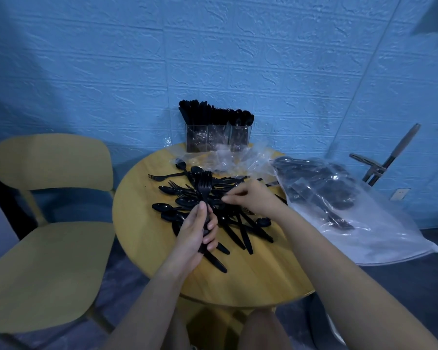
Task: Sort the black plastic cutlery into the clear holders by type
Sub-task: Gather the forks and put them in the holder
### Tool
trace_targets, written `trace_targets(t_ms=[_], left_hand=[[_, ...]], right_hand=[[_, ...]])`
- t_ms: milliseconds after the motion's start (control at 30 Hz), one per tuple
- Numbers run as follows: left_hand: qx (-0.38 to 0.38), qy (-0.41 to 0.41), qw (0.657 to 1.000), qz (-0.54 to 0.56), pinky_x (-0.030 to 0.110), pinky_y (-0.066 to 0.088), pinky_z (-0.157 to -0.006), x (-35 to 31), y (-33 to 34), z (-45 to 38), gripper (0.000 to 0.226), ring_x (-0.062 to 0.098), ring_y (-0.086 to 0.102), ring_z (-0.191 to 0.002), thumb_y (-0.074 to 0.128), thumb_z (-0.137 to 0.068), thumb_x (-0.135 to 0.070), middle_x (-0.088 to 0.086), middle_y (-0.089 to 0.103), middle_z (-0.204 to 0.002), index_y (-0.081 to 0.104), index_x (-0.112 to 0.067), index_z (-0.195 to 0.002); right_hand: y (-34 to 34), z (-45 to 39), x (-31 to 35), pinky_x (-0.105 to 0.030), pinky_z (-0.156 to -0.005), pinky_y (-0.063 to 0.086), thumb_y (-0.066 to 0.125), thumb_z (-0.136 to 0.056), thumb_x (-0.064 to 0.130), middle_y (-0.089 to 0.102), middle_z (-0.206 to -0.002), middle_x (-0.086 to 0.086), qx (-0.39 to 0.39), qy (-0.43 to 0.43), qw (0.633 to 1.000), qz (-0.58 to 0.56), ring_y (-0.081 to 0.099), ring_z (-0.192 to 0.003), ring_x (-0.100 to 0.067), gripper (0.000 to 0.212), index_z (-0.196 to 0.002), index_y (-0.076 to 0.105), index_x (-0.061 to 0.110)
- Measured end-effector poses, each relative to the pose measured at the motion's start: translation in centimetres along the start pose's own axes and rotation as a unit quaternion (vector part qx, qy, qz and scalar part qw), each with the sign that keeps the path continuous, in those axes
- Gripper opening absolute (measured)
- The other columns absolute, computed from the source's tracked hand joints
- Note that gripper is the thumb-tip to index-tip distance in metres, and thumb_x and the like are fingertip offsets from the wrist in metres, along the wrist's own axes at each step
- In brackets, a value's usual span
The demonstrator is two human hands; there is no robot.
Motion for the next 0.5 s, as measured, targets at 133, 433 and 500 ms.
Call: trace_targets(t_ms=[133, 433, 500], left_hand=[[-0.006, 0.015, 1.0, -0.01, 0.02, 0.036, -0.037, -0.1, 0.0, 0.0, 0.029, 0.007, 0.037, -0.043, 0.041, -0.088, -0.041, -0.004, 0.043, -0.059, 0.044, -0.013, -0.082], [0.008, -0.024, 0.999, 0.025, 0.031, 0.053, -0.047, 0.2, 0.7, 0.3, 0.035, 0.024, 0.066, -0.057, 0.043, -0.09, -0.037, 0.01, 0.065, -0.073, 0.049, -0.005, -0.102], [0.007, -0.028, 1.0, 0.004, 0.029, 0.051, -0.043, 0.2, 0.5, 0.4, 0.039, 0.022, 0.062, -0.052, 0.044, -0.086, -0.041, 0.01, 0.065, -0.075, 0.048, -0.007, -0.105]], right_hand=[[-2.9, 0.9, 0.6, -0.012, -0.059, 0.036, 0.067, -0.086, 0.031, 0.06, -0.069, 0.015, -0.054, 0.02, 0.991, -0.123, 0.052, -0.054, 0.008, 0.018, -0.096, 0.072, 0.017], [-1.2, 0.8, 4.2, -0.018, -0.064, 0.047, 0.071, -0.084, 0.021, 0.068, -0.068, 0.006, -0.018, -0.037, 0.987, -0.157, 0.059, -0.059, -0.002, 0.009, -0.079, 0.064, 0.025], [-0.8, 0.3, 4.4, -0.025, -0.069, 0.05, 0.07, -0.084, 0.024, 0.066, -0.071, 0.008, -0.031, -0.045, 0.995, -0.079, 0.06, -0.065, -0.005, 0.009, -0.079, 0.064, 0.028]])
Point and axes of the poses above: each hand's wrist, its own z-axis away from the middle knuckle, its own y-axis out of the palm, x = y × z, the point moved 6 cm from there along -z, towards the middle knuckle
